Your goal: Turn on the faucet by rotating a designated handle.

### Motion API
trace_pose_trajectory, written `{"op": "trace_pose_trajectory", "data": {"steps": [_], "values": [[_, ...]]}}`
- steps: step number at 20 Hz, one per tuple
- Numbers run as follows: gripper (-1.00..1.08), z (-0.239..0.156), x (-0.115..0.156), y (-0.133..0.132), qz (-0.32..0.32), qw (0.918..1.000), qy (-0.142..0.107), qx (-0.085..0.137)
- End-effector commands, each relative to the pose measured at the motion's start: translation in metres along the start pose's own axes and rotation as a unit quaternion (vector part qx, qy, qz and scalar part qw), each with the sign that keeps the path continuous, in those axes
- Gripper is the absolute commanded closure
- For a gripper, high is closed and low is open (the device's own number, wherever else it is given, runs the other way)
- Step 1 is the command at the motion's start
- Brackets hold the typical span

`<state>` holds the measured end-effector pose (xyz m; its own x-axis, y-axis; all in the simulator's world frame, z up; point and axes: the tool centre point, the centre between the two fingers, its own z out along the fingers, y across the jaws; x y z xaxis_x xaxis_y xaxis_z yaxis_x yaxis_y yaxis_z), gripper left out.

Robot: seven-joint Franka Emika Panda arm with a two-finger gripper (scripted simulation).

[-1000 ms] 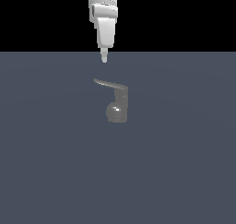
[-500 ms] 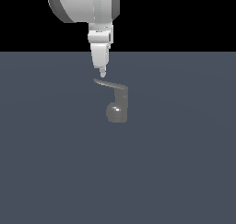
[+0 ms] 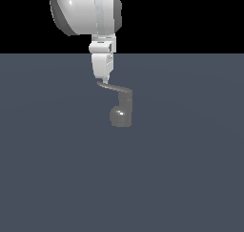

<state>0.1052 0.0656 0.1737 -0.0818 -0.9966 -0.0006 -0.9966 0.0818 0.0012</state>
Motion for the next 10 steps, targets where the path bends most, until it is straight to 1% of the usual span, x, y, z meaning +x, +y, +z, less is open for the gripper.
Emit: {"op": "trace_pose_trajectory", "data": {"steps": [1, 4, 10], "values": [[1.08, 0.001, 0.0, -0.001, 0.002, 1.0, 0.0, 0.001], [1.08, 0.001, 0.0, 0.0, 0.002, 1.0, 0.0, 0.0], [1.08, 0.001, -0.003, 0.016, 0.002, 1.0, 0.0, 0.0]]}}
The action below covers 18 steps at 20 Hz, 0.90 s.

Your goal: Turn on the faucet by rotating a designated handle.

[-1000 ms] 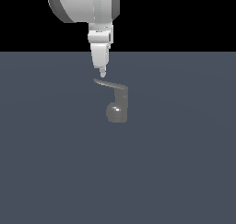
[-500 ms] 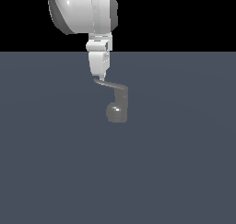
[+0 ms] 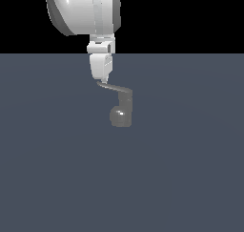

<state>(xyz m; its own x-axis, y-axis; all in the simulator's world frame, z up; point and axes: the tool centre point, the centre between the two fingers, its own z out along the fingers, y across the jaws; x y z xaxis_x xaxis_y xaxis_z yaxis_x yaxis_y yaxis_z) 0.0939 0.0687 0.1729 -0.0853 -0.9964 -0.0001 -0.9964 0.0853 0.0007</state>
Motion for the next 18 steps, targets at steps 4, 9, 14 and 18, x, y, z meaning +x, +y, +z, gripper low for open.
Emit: {"op": "trace_pose_trajectory", "data": {"steps": [4, 9, 14, 18], "values": [[1.08, 0.0, -0.003, 0.015, 0.0, 1.0, 0.0, 0.0], [1.08, 0.0, -0.005, 0.03, 0.0, 1.0, 0.0, 0.0], [1.08, 0.0, -0.008, 0.044, 0.0, 1.0, 0.0, 0.0], [1.08, 0.0, -0.01, 0.056, 0.0, 1.0, 0.0, 0.0]]}}
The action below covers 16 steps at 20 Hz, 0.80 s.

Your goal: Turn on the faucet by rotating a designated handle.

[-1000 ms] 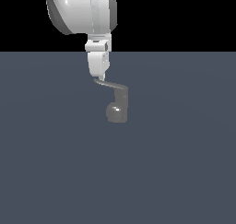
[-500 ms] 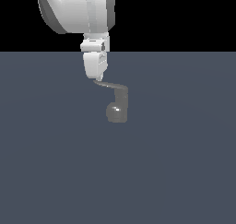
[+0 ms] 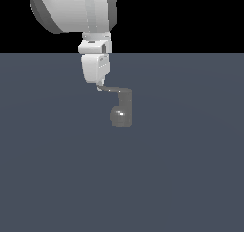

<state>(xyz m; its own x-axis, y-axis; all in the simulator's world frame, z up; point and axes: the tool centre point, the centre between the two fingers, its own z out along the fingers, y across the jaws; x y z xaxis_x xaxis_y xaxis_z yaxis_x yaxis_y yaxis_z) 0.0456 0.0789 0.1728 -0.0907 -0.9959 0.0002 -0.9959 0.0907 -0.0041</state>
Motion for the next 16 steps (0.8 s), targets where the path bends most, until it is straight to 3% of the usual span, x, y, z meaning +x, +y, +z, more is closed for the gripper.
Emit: {"op": "trace_pose_trajectory", "data": {"steps": [1, 4, 16], "values": [[1.08, 0.0, -0.004, 0.01, -0.003, 1.0, 0.0, -0.002], [1.08, 0.0, -0.001, 0.009, 0.0, 1.0, 0.0, 0.0], [1.08, 0.0, 0.019, 0.042, -0.001, 1.0, 0.0, -0.001]]}}
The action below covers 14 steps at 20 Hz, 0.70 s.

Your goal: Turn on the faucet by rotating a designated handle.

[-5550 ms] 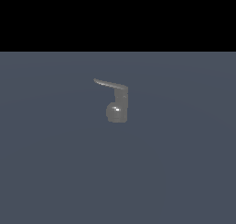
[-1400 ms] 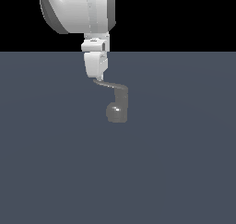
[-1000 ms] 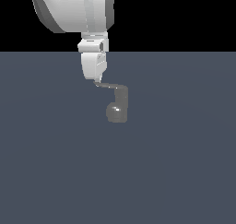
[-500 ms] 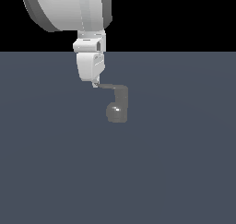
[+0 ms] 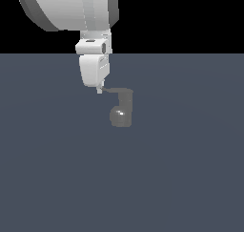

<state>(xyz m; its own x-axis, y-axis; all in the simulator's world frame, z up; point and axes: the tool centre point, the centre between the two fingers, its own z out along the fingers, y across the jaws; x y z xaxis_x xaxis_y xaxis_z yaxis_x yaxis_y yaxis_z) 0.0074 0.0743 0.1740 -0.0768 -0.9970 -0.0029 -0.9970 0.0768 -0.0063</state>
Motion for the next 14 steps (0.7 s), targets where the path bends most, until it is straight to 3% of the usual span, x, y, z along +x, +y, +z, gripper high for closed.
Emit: {"op": "trace_pose_trajectory", "data": {"steps": [1, 12, 14], "values": [[1.08, 0.001, 0.012, 0.008, 0.006, 1.0, 0.002, -0.002], [1.08, 0.001, 0.031, 0.041, 0.005, 1.0, 0.001, -0.003], [1.08, -0.001, 0.024, 0.037, 0.0, 1.0, 0.0, 0.0]]}}
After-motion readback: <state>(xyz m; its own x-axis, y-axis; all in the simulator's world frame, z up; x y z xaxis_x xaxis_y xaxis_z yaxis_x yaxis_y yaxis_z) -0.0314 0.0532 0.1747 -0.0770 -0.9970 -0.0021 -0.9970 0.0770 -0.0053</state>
